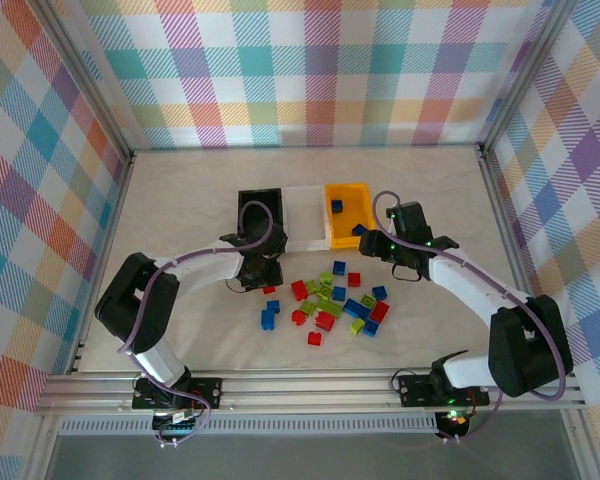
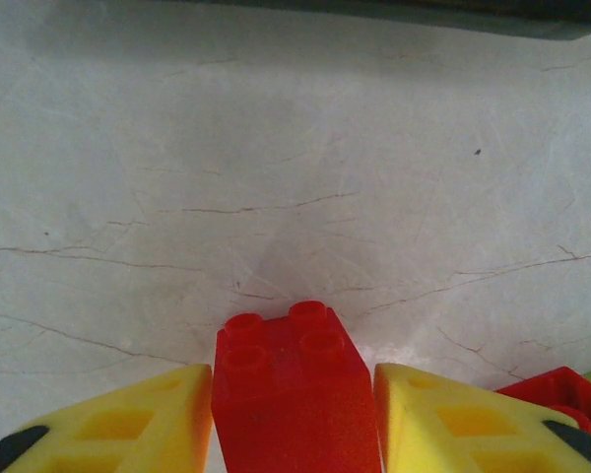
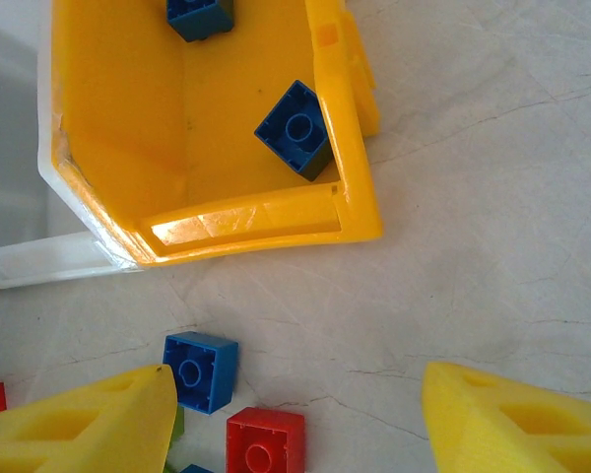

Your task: Sort the legos into containers by color

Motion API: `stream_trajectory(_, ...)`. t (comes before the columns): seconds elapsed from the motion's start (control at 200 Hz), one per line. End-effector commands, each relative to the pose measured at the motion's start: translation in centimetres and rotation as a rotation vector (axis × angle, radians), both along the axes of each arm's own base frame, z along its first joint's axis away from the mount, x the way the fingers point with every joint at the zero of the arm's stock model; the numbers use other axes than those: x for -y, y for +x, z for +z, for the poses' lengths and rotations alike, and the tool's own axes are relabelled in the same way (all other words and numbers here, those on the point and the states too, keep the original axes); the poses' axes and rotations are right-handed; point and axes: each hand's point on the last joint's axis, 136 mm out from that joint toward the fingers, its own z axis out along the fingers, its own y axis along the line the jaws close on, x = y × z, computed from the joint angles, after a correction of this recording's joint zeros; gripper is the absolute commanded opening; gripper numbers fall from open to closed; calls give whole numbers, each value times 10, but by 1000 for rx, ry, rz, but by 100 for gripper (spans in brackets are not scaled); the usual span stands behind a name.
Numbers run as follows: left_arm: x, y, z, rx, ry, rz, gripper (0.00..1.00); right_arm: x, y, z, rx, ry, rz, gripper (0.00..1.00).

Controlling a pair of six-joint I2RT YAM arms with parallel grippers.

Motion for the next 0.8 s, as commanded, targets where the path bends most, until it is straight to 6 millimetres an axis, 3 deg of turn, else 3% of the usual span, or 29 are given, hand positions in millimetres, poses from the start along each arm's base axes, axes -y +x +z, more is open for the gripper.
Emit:
stream_trajectory(0.0,-2,-1,0,-11,4,-9,46,-4,5,15,35,4,12,67)
stream_trajectory(0.155,-5,-3,2,-14,18,-17,48,-5,6,16,35,6,13,67)
stream_trajectory(0.21,-6,-3,6,-5,17,-15,44,-5,6,17,35,6,13,67)
stream_trajectory(0.435,-5,9,50,89,-17,-1,36,-6,8,20,41,9,14,67)
stream_trajectory(0.525,-15,28,75,152,-23,42,36,-6,9,20,42,11,15,67)
stream_trajectory(0.67,-28,74,107,255,-17,108,36,-6,8,17,37,12,14,67)
stream_trajectory(0.795,-33,114,110,277,23,130,35,-6,8,16,33,12,14,67)
